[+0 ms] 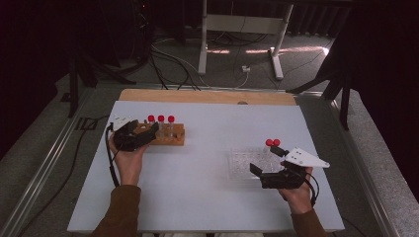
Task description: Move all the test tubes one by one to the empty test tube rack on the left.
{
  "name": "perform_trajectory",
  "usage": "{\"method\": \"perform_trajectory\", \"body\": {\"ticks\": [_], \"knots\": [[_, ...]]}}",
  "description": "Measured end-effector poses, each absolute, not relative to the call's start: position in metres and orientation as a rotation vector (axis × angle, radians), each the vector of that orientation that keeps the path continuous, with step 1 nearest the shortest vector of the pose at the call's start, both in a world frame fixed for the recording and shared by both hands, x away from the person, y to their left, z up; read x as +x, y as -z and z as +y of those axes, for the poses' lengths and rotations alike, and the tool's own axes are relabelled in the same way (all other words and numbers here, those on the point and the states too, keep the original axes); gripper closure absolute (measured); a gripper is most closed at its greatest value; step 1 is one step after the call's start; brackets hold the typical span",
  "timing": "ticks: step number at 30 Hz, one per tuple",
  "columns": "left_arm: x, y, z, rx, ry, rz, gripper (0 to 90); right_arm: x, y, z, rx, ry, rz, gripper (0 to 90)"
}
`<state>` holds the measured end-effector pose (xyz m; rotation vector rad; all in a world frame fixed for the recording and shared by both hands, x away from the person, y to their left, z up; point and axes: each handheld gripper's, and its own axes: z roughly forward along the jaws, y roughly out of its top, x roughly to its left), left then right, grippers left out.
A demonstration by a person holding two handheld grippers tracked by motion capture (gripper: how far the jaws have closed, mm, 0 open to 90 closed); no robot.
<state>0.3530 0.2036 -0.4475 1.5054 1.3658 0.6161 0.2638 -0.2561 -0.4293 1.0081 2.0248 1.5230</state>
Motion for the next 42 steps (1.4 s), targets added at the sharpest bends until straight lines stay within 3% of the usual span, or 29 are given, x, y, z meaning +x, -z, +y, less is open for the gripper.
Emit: {"method": "perform_trajectory", "body": {"ticks": [9, 26, 31, 37, 42], "knots": [[0.332, 0.443, 0.205, 1.565, -0.583, 1.281, 1.7, 0.267, 0.419, -0.277, 1.052, -1.498, 1.931, 0.0], [0.293, 0.436, 0.199, 1.626, -0.539, 1.113, 0.6, 0.285, 0.439, -0.302, 1.118, -1.333, 1.923, 5.6], [0.29, 0.431, 0.2, 1.61, -0.534, 1.101, 0.6, 0.29, 0.451, -0.308, 1.147, -1.302, 1.967, 22.6], [0.286, 0.429, 0.199, 1.597, -0.522, 1.093, 0.6, 0.295, 0.461, -0.31, 1.145, -1.242, 1.998, 51.6], [0.285, 0.427, 0.202, 1.585, -0.529, 1.097, 0.6, 0.305, 0.47, -0.312, 1.175, -1.221, 2.006, 62.1]]}}
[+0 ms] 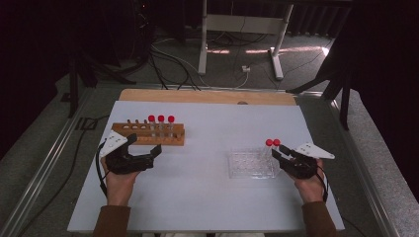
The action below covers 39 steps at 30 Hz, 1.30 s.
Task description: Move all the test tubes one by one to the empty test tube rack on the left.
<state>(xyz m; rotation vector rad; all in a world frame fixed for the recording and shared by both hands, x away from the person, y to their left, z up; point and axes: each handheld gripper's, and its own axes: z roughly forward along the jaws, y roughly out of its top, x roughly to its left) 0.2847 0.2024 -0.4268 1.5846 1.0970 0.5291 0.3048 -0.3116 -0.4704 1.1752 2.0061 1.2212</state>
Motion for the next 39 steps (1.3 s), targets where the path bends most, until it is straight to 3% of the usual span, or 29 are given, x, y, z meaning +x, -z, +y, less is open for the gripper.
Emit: {"method": "perform_trajectory", "body": {"ticks": [7, 22, 39], "knots": [[0.284, 0.429, 0.204, 1.586, -0.535, 1.108, 0.7, 0.314, 0.477, -0.31, 1.165, -1.216, 2.026, 72.3], [0.281, 0.426, 0.206, 1.567, -0.545, 1.111, 0.7, 0.317, 0.479, -0.312, 1.138, -1.255, 2.029, 74.3], [0.279, 0.425, 0.205, 1.57, -0.551, 1.105, 0.7, 0.306, 0.454, -0.318, 1.115, -1.325, 1.95, 74.3]]}}
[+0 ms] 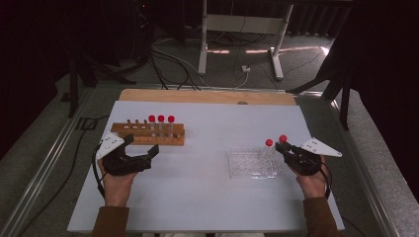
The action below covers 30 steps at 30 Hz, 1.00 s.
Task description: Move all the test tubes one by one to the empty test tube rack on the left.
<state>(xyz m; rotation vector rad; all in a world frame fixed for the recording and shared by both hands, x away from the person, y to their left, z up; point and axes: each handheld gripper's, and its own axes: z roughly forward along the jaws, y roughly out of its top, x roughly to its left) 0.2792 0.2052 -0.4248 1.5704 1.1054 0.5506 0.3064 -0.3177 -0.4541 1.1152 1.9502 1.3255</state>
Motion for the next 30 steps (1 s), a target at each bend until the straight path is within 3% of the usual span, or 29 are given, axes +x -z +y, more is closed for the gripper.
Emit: {"method": "perform_trajectory", "body": {"ticks": [18, 30], "knots": [[0.277, 0.422, 0.2, 1.578, -0.563, 1.082, 0.8, 0.291, 0.426, -0.317, 1.034, -1.385, 1.905, 74.3], [0.278, 0.411, 0.172, 1.603, -0.527, 0.995, 0.8, 0.285, 0.417, -0.308, 0.994, -1.463, 1.926, 74.2]]}}
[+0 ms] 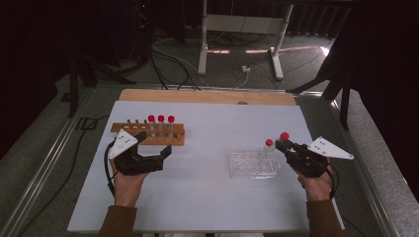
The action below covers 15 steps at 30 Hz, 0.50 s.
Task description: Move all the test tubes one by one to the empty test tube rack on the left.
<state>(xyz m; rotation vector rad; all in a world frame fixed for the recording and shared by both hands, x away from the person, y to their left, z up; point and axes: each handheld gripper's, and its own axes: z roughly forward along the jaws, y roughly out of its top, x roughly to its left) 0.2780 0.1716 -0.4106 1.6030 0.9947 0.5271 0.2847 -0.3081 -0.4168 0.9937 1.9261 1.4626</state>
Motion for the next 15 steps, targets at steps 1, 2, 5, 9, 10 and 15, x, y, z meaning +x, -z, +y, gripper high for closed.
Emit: {"method": "perform_trajectory", "body": {"ticks": [1, 2, 5, 9, 10, 15], "knots": [[0.278, 0.41, 0.169, 1.605, -0.52, 0.987, 0.8, 0.284, 0.416, -0.307, 0.991, -1.464, 1.931, 74.3], [0.279, 0.409, 0.167, 1.61, -0.516, 0.98, 0.8, 0.284, 0.416, -0.306, 0.989, -1.468, 1.934, 74.3], [0.28, 0.409, 0.159, 1.62, -0.506, 0.964, 0.8, 0.283, 0.415, -0.303, 0.978, -1.488, 1.947, 74.2], [0.282, 0.409, 0.147, 1.647, -0.489, 0.935, 0.8, 0.282, 0.414, -0.298, 0.963, -1.513, 1.964, 74.2], [0.283, 0.409, 0.144, 1.649, -0.486, 0.93, 0.8, 0.282, 0.413, -0.297, 0.958, -1.513, 1.972, 74.2], [0.286, 0.406, 0.128, 1.669, -0.464, 0.893, 1.1, 0.281, 0.414, -0.288, 0.938, -1.519, 2.005, 74.2]]}}
